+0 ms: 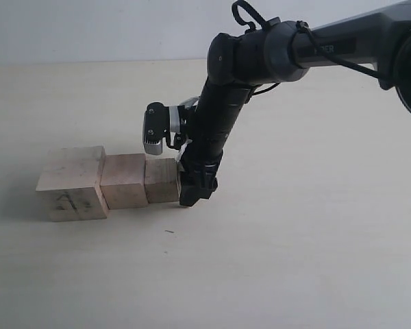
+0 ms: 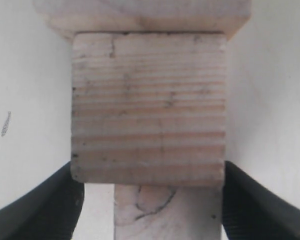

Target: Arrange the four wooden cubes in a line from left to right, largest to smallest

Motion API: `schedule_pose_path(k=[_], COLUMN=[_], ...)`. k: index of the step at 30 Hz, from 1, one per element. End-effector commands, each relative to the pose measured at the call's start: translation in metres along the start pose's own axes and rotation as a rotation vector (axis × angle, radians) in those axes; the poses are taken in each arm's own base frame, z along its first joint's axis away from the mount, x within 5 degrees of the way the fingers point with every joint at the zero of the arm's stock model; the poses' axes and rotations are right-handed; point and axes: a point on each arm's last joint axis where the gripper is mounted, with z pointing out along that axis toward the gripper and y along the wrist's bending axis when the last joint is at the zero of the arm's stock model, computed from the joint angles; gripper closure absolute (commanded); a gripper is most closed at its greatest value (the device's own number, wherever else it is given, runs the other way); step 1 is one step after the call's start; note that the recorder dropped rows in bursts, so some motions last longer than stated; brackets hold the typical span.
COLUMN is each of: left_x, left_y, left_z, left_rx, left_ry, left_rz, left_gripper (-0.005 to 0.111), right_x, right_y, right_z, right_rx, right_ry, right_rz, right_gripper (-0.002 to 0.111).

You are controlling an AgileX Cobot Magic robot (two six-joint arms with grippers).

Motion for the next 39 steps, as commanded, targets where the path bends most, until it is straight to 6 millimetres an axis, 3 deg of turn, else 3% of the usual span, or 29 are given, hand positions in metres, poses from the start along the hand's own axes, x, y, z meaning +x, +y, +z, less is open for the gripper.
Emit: schedule_pose_path(k=[1, 8, 17, 24, 27, 31, 32, 35, 37, 39], left_x=[-0.001, -0.001, -0.001, -0.001, -0.001, -0.001, -0.001, -0.001, -0.001, -0.001], left_y=[0.000, 0.000, 0.000, 0.000, 0.000, 0.000, 0.000, 0.000, 0.000, 0.000], left_z=[-0.001, -0.001, -0.001, -0.001, -0.001, -0.001, -0.001, -0.001, -0.001, -0.001], left_rx=[-0.005, -0.005, -0.005, -0.005, -0.005, -0.005, -0.005, -0.005, -0.005, -0.005], left_ry=[-0.013, -0.013, -0.013, -0.013, -0.013, -0.013, -0.013, -0.013, -0.013, -0.013], left_rz=[0.001, 0.001, 0.001, 0.001, 0.001, 0.001, 0.001, 0.001, 0.001, 0.001], left_gripper=[0.107, 0.107, 0.107, 0.107, 0.107, 0.107, 0.107, 0.107, 0.107, 0.107], right_x=[-0.002, -0.007, -0.008, -0.011, -0.011, -0.018, -0.022, -0.025, -0.023, -0.022], right_y=[0.000, -0.002, 0.000, 0.010, 0.013, 0.022, 0.027, 0.036, 0.041, 0.045], right_z=[-0.004, -0.015, -0.022, -0.041, -0.057, -0.108, -0.126, -0.155, -0.172, -0.186], right_rx=[0.009, 0.062, 0.059, 0.007, 0.036, 0.165, 0.199, 0.260, 0.316, 0.359], right_ry=[-0.001, -0.025, -0.030, -0.009, 0.015, 0.008, -0.022, -0.055, -0.065, -0.076], right_rz=[-0.010, -0.018, 0.068, 0.051, 0.044, 0.066, 0.098, 0.226, 0.359, 0.422], right_gripper=[0.038, 0.037, 0.015, 0.012, 0.012, 0.012, 0.013, 0.014, 0.025, 0.050])
